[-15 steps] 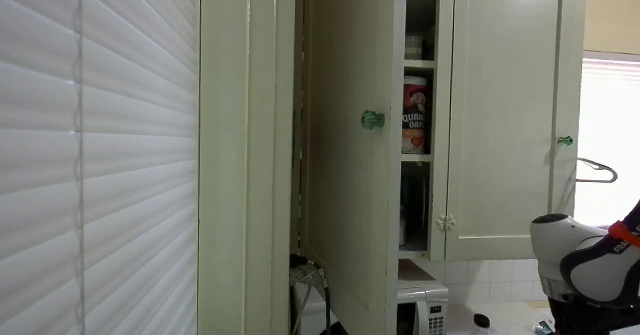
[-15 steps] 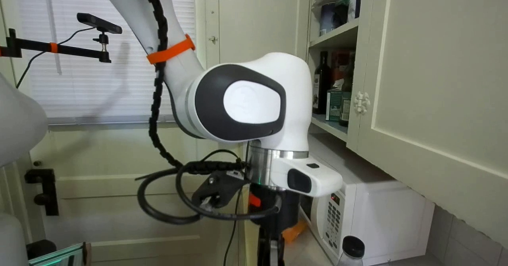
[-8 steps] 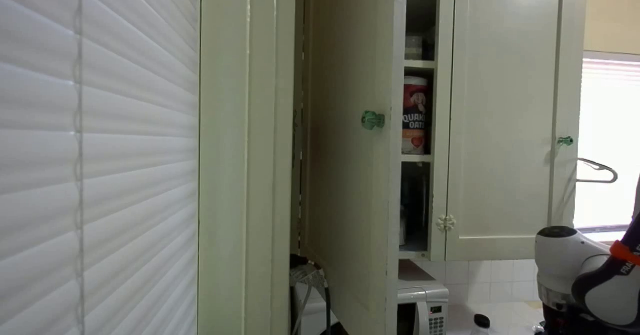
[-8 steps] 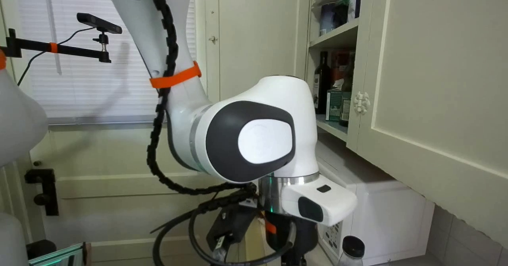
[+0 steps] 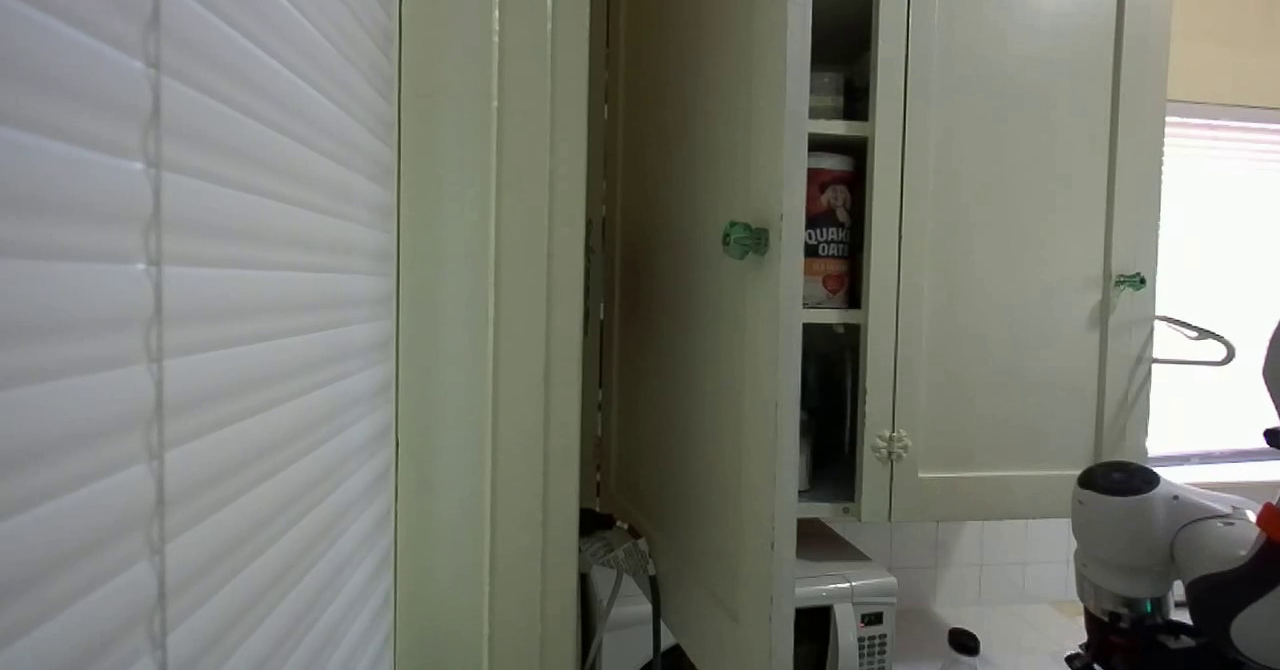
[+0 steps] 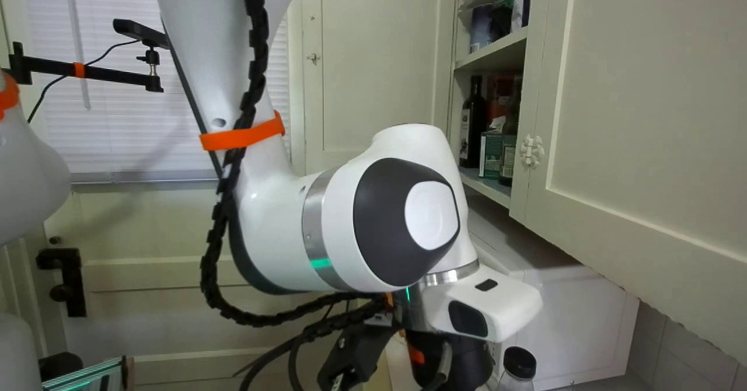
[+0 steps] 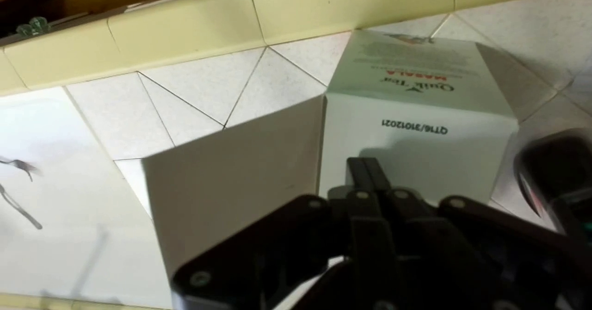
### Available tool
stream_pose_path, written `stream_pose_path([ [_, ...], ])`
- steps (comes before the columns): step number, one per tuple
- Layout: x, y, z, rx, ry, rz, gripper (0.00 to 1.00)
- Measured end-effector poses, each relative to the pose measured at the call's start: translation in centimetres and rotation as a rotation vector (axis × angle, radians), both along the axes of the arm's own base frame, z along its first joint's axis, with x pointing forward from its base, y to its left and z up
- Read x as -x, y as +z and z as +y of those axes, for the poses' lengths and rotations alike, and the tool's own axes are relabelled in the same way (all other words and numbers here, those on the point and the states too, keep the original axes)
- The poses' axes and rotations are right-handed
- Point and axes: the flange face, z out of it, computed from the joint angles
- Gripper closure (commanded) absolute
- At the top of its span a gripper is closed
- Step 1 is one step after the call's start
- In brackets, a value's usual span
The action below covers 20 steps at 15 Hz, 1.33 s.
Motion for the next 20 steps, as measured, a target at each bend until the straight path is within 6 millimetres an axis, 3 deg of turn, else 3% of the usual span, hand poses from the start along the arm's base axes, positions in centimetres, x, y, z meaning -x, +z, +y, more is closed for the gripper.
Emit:
stream_pose_path([
  [5, 0.7, -2.4, 0.3, -0.018, -0.008, 0.050, 1.00],
  [10, 0.5, -2.7, 0.2, -0.020, -0.018, 0.052, 1.00],
  [15, 0.3, -2.4, 0.0, -0.021, -0.032, 0.040, 1.00],
  [20, -0.4, 0.1, -1.0, -0.055, -0.101, -0.021, 1.00],
])
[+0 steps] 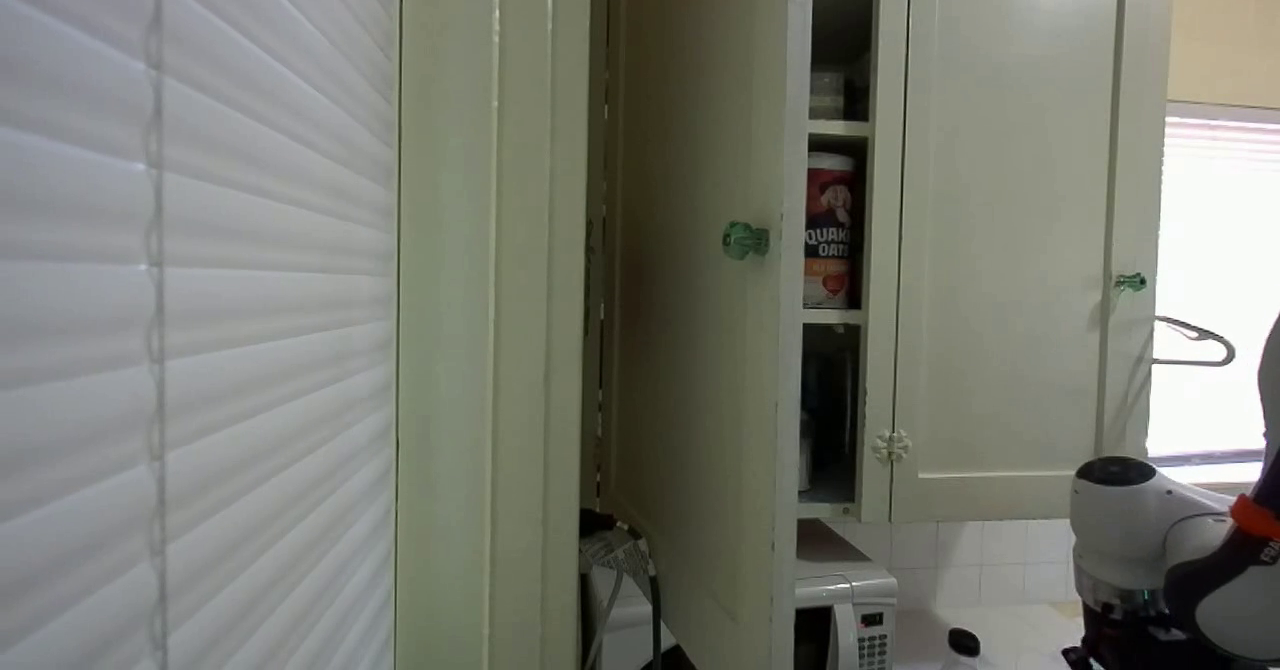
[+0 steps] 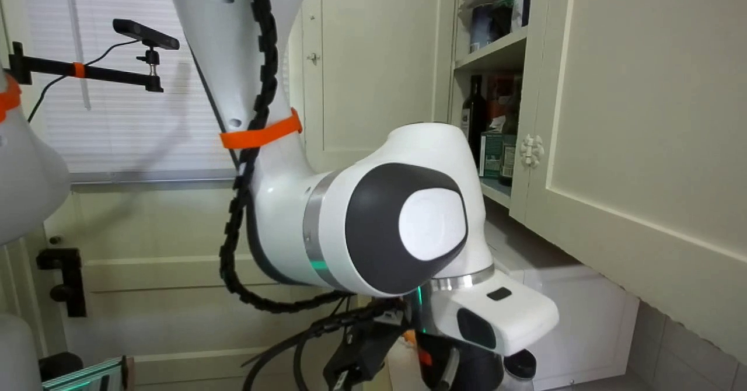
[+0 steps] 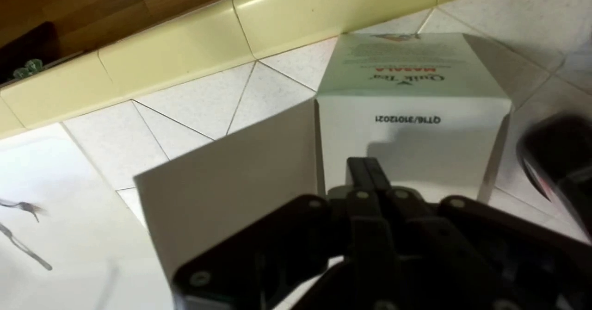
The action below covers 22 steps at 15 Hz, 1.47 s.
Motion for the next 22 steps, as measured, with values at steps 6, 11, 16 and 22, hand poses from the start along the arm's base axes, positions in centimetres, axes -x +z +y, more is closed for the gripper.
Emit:
stream_pose_path([
  [6, -0.4, 3.9, -2.0, 0.030, -0.049, -0.093, 1.00],
  [11, -0.7, 4.3, -3.0, 0.045, -0.030, -0.148, 1.00],
  [16, -0.9, 2.2, -3.6, 0.080, 0.034, -0.149, 1.00],
  [22, -1.3, 1.5, -4.3, 0.115, 0.053, -0.140, 1.00],
])
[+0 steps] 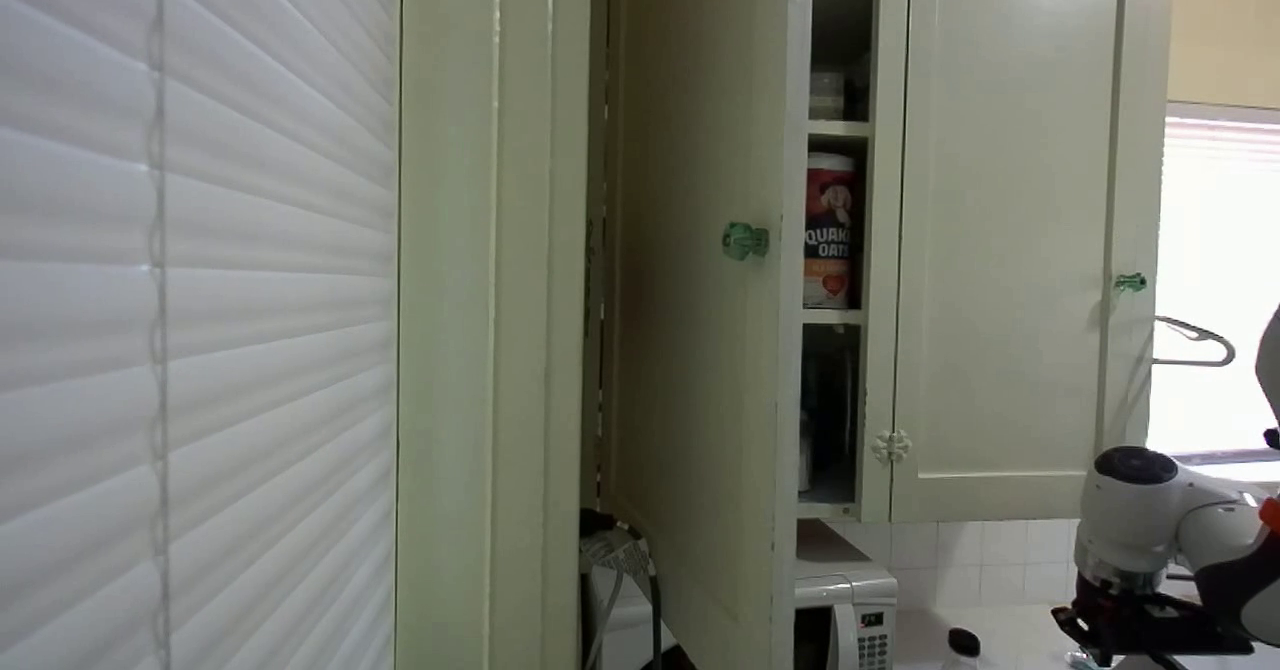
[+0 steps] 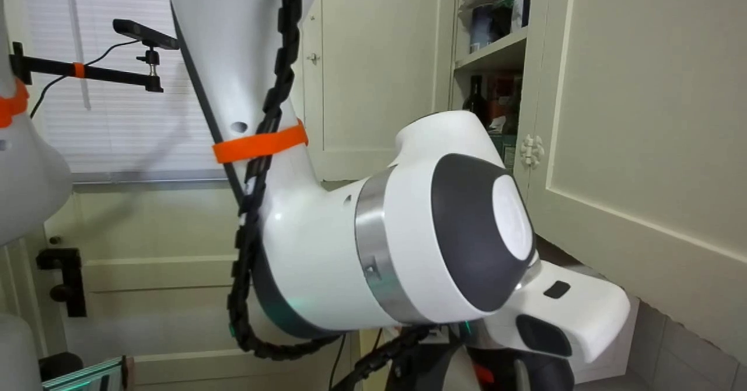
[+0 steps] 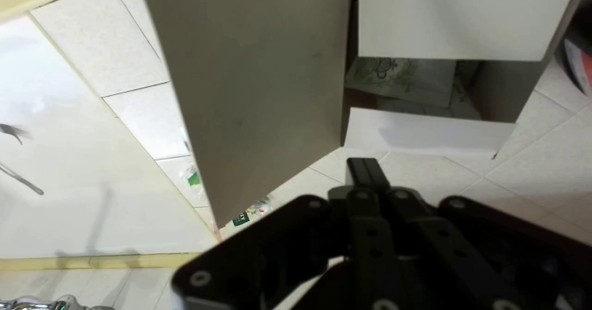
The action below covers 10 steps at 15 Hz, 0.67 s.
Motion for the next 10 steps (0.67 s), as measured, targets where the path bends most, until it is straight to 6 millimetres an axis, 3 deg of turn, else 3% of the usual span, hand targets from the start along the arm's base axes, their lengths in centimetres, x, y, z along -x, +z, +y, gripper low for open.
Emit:
stream_pose_path([
  [5, -0.3, 0.1, 0.1, -0.001, 0.001, -0.008, 1.00],
  [10, -2.2, 0.2, 1.0, -0.022, 0.013, -0.069, 1.00],
])
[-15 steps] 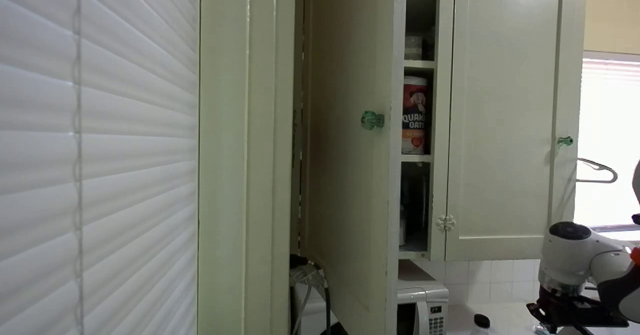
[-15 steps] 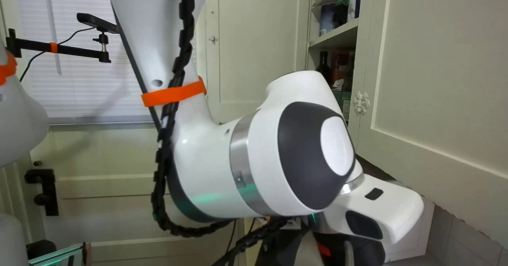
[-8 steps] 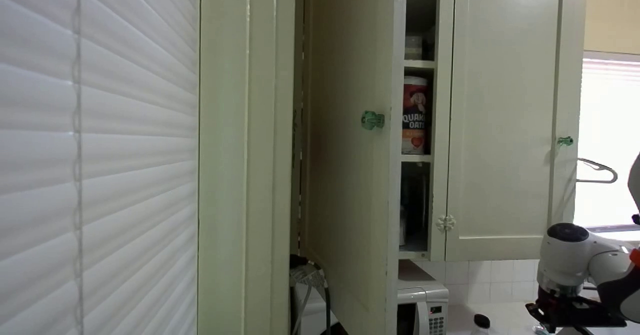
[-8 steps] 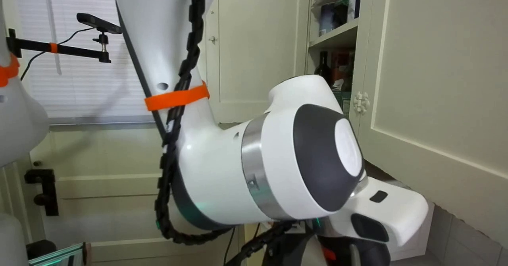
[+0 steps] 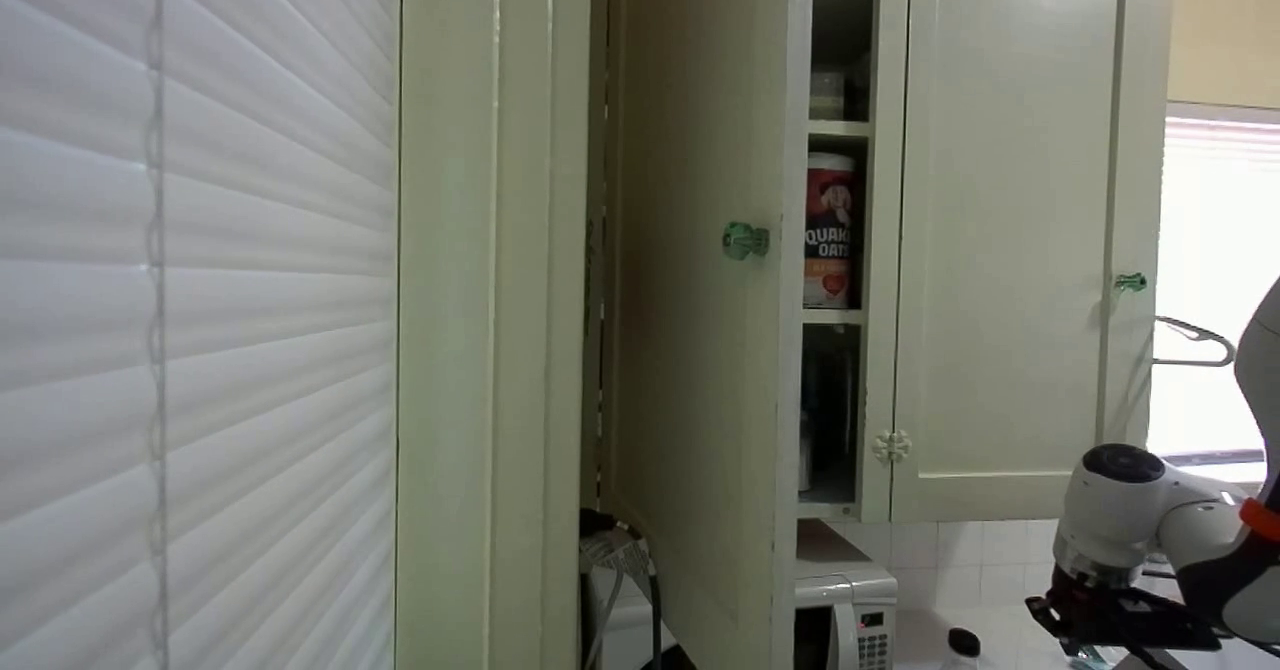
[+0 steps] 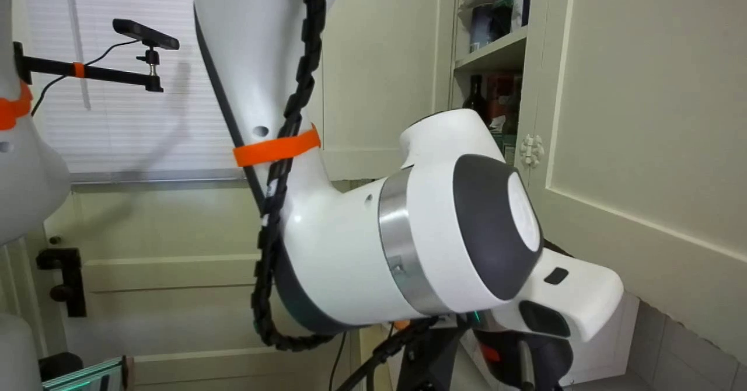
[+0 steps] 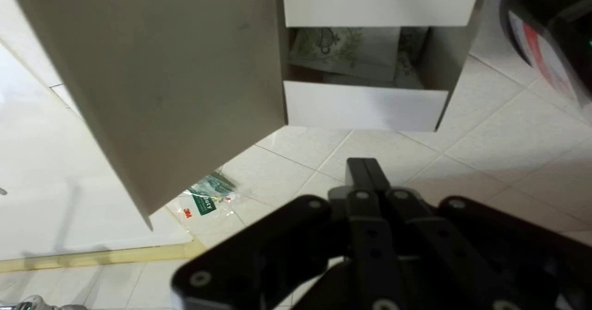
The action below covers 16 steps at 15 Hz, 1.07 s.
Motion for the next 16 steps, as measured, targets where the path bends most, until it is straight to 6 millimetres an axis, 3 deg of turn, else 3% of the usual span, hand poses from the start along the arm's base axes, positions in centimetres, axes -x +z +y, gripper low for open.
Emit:
stream_pose_path([
  [4, -0.7, -1.5, 0.4, -0.012, 0.007, 0.012, 1.00],
  [11, -0.3, -5.5, 1.1, -0.046, 0.014, 0.086, 1.00],
  [16, -0.4, -6.3, 1.0, -0.049, 0.017, 0.097, 1.00],
])
